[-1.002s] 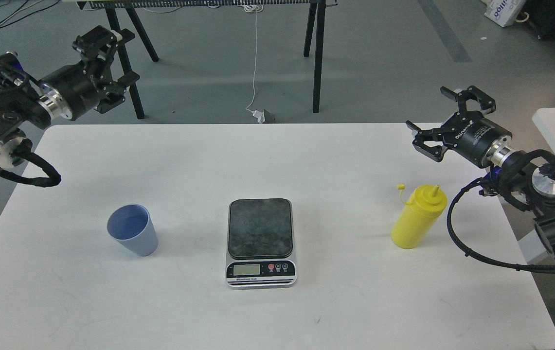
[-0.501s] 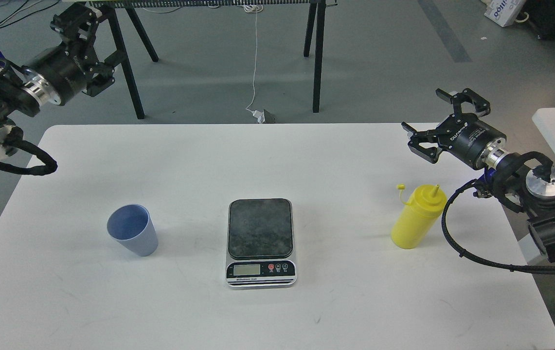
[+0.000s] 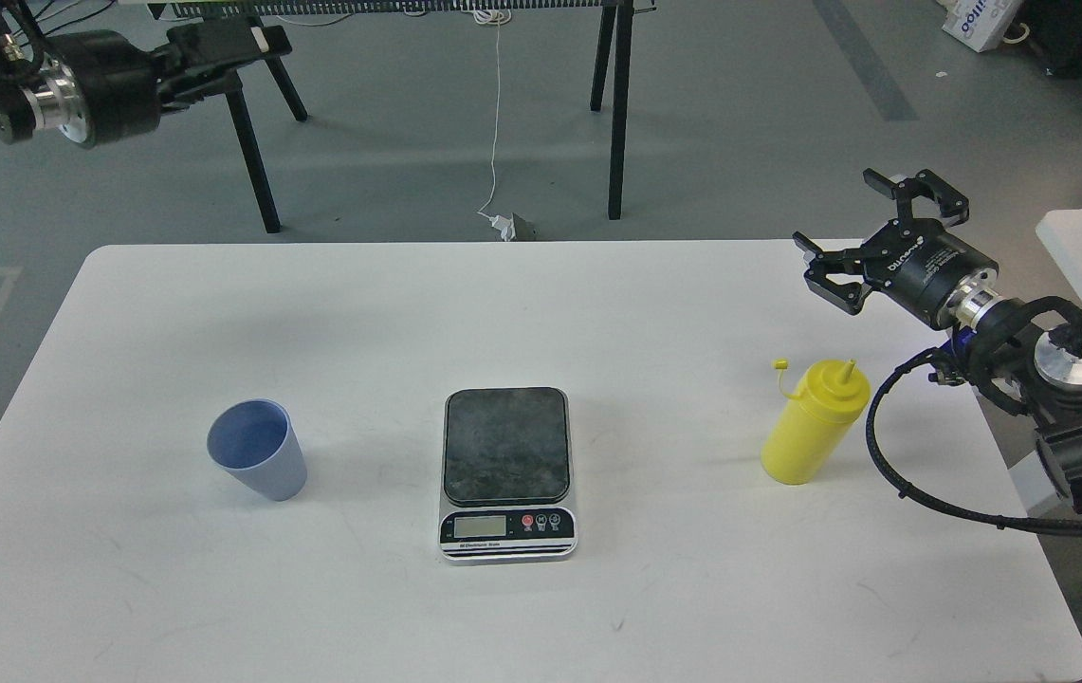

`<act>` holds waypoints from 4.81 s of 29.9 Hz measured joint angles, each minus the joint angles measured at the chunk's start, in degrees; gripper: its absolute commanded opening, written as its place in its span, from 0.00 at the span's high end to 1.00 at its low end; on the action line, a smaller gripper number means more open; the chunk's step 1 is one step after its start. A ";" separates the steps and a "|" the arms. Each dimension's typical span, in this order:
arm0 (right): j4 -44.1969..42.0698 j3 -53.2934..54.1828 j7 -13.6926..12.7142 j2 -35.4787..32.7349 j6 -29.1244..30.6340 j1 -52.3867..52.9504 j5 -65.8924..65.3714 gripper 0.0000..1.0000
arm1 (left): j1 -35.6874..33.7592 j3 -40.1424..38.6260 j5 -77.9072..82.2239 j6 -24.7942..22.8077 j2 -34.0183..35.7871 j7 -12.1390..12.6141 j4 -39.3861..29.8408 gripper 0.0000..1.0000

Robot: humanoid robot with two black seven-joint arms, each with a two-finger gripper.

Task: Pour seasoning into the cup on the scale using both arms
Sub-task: 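Move the left gripper down toward the blue cup, then grasp the blue cup with the left gripper and lift it, then carry the blue cup onto the scale and lower it, then open the left gripper and withdraw it from the cup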

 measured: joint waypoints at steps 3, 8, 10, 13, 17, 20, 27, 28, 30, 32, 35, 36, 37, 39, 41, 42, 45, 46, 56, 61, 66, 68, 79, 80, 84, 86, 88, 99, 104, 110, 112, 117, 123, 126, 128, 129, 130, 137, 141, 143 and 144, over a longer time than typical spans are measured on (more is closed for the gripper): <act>-0.11 0.00 0.00 0.04 0.00 0.00 0.00 0.01 | 0.69 2.36 9.99 0.00 3.24 -0.01 -12.53 0.01; -0.24 -0.35 -0.17 -0.24 0.00 -0.09 -0.01 0.01 | 1.87 9.94 24.32 0.00 6.78 -0.01 -24.07 0.01; -0.25 -0.41 -0.19 -0.30 0.00 -0.34 -0.06 0.01 | 2.62 11.93 27.48 0.00 7.66 0.00 -25.25 0.01; -0.26 -0.43 -0.20 -0.30 0.00 -0.67 -0.08 0.01 | 4.44 13.05 30.40 0.00 8.41 0.01 -25.61 0.01; -0.32 -0.43 -0.09 -0.29 0.00 -0.87 -0.08 0.01 | 7.12 13.25 34.02 0.00 9.60 0.01 -25.64 0.01; -0.32 -0.43 -0.05 -0.08 0.00 -0.95 -0.08 0.01 | 8.76 13.25 36.03 0.00 10.22 0.01 -25.32 0.01; -0.27 -0.43 -0.02 0.05 0.00 -1.31 -0.08 0.01 | 11.57 13.28 37.89 0.00 10.27 0.01 -24.51 0.01; -0.26 -0.43 -0.02 0.05 0.00 -1.34 -0.08 0.01 | 11.73 13.28 38.00 0.01 10.18 0.01 -24.50 0.01; -0.25 -0.43 -0.02 0.05 0.00 -1.38 -0.08 0.01 | 11.91 13.28 38.13 0.01 9.97 0.00 -24.30 0.02; -0.25 -0.43 -0.02 0.05 0.00 -1.39 -0.08 0.01 | 12.06 13.27 38.23 0.01 9.82 0.01 -23.85 0.02; -0.24 -0.43 -0.02 0.05 0.00 -1.40 -0.06 0.01 | 12.35 13.23 38.29 0.02 9.58 0.00 -22.96 0.02; -0.24 -0.38 -0.02 0.05 0.00 -1.40 -0.06 0.01 | 12.47 13.22 38.44 0.02 9.49 0.02 -22.53 0.02; -0.24 -0.31 -0.02 0.05 0.00 -1.40 -0.06 0.01 | 12.62 13.22 38.69 0.02 9.38 0.01 -22.13 0.03; -0.24 -0.19 -0.02 0.05 0.00 -1.40 -0.06 0.01 | 12.96 13.22 39.32 0.02 9.19 0.01 -21.18 0.03; -0.24 -0.11 -0.02 0.05 0.00 -1.40 -0.06 0.01 | 13.15 13.22 39.61 0.02 9.04 0.02 -20.51 0.03; -0.24 -0.08 -0.02 0.09 0.00 -1.39 -0.06 0.01 | 13.36 13.22 39.70 0.02 8.90 0.02 -20.31 0.03; -0.24 -0.02 -0.02 0.13 0.00 -1.28 -0.06 0.01 | 14.16 13.24 39.82 0.02 8.08 0.00 -19.76 0.03; -0.24 -0.01 -0.02 0.13 0.00 -1.28 -0.06 0.01 | 14.34 13.26 39.83 0.02 7.79 0.00 -19.44 0.03; -0.24 -0.11 -0.02 -0.02 0.00 -1.27 -0.06 0.01 | 15.63 13.26 39.78 0.02 5.84 0.01 -16.90 0.36; -0.24 -0.16 -0.02 -0.06 0.00 -1.30 -0.09 0.01 | 15.64 13.26 39.78 0.02 5.92 0.01 -16.85 0.91; -0.25 -0.17 -0.02 -0.12 0.00 -1.41 -0.09 0.01 | 15.64 13.26 39.76 0.02 5.95 0.01 -16.85 0.98; -0.26 -0.16 -0.02 -0.11 0.00 -1.41 -0.09 0.01 | 15.64 13.21 39.68 0.01 5.95 0.01 -16.85 1.00; -0.35 -0.23 -0.02 -0.11 0.00 -1.73 -0.09 0.01 | 14.91 12.71 38.20 0.00 6.66 0.01 -16.88 1.00; -0.37 -0.23 -0.02 -0.11 0.00 -1.74 -0.09 0.01 | 14.64 12.53 37.13 0.00 6.64 0.01 -16.92 1.00; -0.42 -0.18 -0.02 -0.13 0.00 -1.75 -0.09 0.01 | 11.53 12.40 30.71 0.00 6.13 0.01 -17.15 1.00; -0.43 -0.17 -0.02 -0.13 0.00 -1.75 -0.09 0.01 | 9.09 12.40 28.73 0.00 5.91 0.01 -17.34 1.00; -0.44 -0.16 -0.03 -0.14 0.00 -1.75 -0.09 0.01 | 6.31 12.35 27.25 0.00 5.56 0.02 -17.52 1.00; -0.51 0.06 -0.02 0.11 0.00 -1.41 -0.09 0.01 | -1.16 13.12 22.85 0.01 -9.61 0.01 -18.05 1.00; -0.46 0.10 0.07 0.12 0.00 -1.02 -0.09 0.01 | -0.58 14.97 25.72 0.01 -13.49 0.01 -17.54 1.00; -0.41 0.10 0.07 0.05 0.00 -0.96 -0.09 0.01 | 1.38 16.23 26.79 0.01 -14.10 0.01 -16.98 1.00; -0.41 0.10 0.07 0.05 0.00 -0.95 -0.09 0.01 | 2.10 16.29 26.93 0.01 -14.10 0.01 -16.20 0.99; -0.41 0.10 0.07 0.00 0.00 -0.95 -0.09 0.01 | 3.18 16.32 27.31 0.01 -13.94 0.01 -15.57 0.98; -0.50 0.10 0.07 -0.18 0.00 -0.95 -0.09 0.01 | 4.71 16.31 27.26 0.01 -14.26 0.01 -14.91 0.96; -0.51 0.08 0.07 -0.35 0.00 -1.03 -0.09 0.01 | 5.24 16.27 27.22 0.01 -14.40 0.01 -14.80 0.92; -0.51 0.08 0.07 -0.44 0.00 -1.15 -0.09 0.01 | 5.32 16.23 27.14 0.01 -14.47 0.01 -14.76 0.90; -0.51 0.08 0.06 -0.48 0.00 -1.20 -0.09 0.01 | 5.34 16.20 27.01 0.01 -14.51 0.01 -14.75 0.87; -0.51 0.08 0.06 -0.52 0.00 -1.20 -0.09 0.01 | 5.34 16.15 26.84 0.01 -14.55 0.01 -14.75 0.82; -0.51 0.02 0.02 -0.51 0.00 -1.34 -0.09 0.01 | 5.34 15.50 23.98 0.01 -15.51 0.01 -14.76 0.47; -0.51 0.01 -0.01 -0.50 0.00 -1.38 -0.09 0.01 | 5.32 15.46 21.00 0.01 -15.60 0.01 -14.79 0.16; -0.51 0.01 -0.02 -0.50 0.00 -1.38 -0.09 0.01 | 5.20 15.35 19.80 0.01 -15.56 0.01 -14.79 0.09; -0.51 0.01 -0.02 -0.49 0.00 -1.38 -0.09 0.01 | 5.07 15.25 19.04 0.01 -15.39 0.01 -14.79 0.06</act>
